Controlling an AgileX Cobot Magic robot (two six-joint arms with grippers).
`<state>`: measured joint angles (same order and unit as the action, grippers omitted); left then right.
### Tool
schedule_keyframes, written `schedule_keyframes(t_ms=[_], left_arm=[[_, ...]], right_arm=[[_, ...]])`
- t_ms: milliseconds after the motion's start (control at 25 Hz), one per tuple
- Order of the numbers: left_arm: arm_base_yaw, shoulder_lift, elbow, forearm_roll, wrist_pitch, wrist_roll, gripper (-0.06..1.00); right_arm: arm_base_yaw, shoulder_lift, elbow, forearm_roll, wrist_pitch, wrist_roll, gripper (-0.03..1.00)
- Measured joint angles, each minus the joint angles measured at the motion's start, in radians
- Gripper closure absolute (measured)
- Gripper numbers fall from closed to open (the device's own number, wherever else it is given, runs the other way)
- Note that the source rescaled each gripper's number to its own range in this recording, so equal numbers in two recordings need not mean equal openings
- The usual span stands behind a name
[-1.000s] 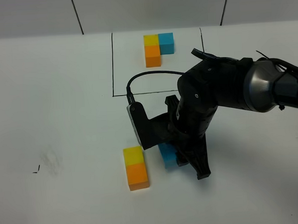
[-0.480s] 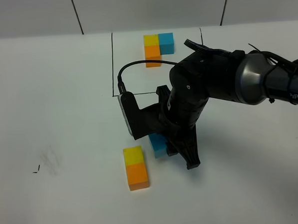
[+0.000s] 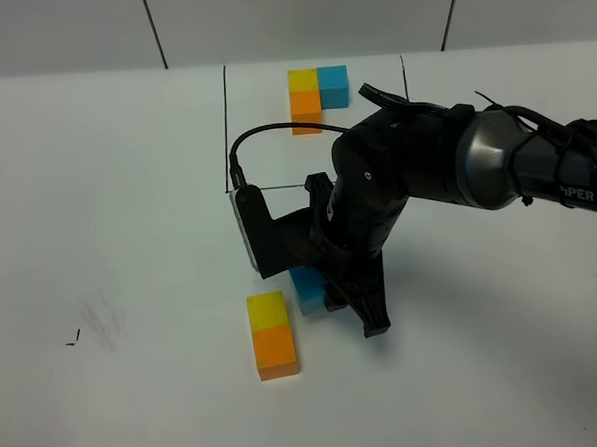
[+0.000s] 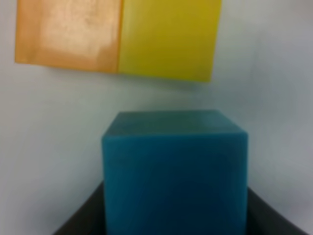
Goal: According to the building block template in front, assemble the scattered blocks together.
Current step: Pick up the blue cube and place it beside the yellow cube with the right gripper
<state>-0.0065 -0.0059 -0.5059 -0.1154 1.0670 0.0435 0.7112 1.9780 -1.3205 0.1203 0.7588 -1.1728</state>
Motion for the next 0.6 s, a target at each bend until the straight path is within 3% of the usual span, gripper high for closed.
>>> schedule_keyframes(t_ms=[600], left_arm=[[0.0,0.0,0.0,0.0,0.0,0.0,0.94]], right_arm=[[0.0,0.025,-0.008,0.033,0.001,-0.022,0.44]])
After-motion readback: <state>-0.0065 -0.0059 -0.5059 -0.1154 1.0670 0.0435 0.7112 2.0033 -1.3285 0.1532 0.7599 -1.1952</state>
